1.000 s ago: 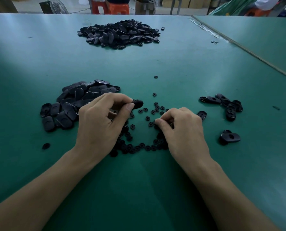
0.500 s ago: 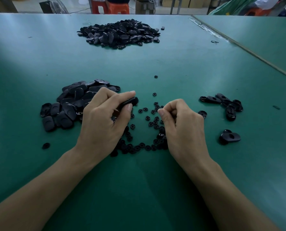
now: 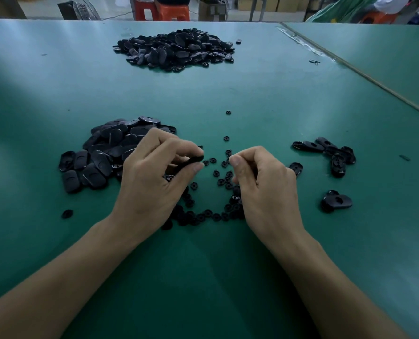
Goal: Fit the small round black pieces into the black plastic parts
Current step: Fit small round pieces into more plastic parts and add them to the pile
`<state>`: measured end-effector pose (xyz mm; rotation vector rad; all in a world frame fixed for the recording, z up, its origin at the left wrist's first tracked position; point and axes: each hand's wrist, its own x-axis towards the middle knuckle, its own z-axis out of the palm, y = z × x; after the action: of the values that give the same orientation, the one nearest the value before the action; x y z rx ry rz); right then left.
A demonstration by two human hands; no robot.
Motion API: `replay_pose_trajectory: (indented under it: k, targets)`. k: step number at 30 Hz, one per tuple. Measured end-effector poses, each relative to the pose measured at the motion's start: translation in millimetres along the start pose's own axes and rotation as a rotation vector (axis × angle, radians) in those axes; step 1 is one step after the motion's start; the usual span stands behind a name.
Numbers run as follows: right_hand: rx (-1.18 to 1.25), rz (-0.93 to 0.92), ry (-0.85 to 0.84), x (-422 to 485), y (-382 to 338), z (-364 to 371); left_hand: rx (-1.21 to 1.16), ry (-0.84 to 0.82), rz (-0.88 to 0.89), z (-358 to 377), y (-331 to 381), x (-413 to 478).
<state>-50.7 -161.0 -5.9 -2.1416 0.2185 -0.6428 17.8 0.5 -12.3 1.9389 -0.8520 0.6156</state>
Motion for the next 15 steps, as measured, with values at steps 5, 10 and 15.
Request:
replay_pose_trajectory:
  k: [5,10,15]
  targets:
    - [-0.008,-0.012,-0.010,0.1,1.2,0.5,0.048,0.024,-0.017,-2.0,0.6,1.2]
    - [0.001,-0.050,0.018,-0.4,-0.1,1.0,0.122,-0.020,0.012,-1.9,-1.2,2.4]
    - [0.018,-0.073,0.021,-0.9,-0.9,0.4,0.085,0.028,0.016,-2.9,-0.8,2.9]
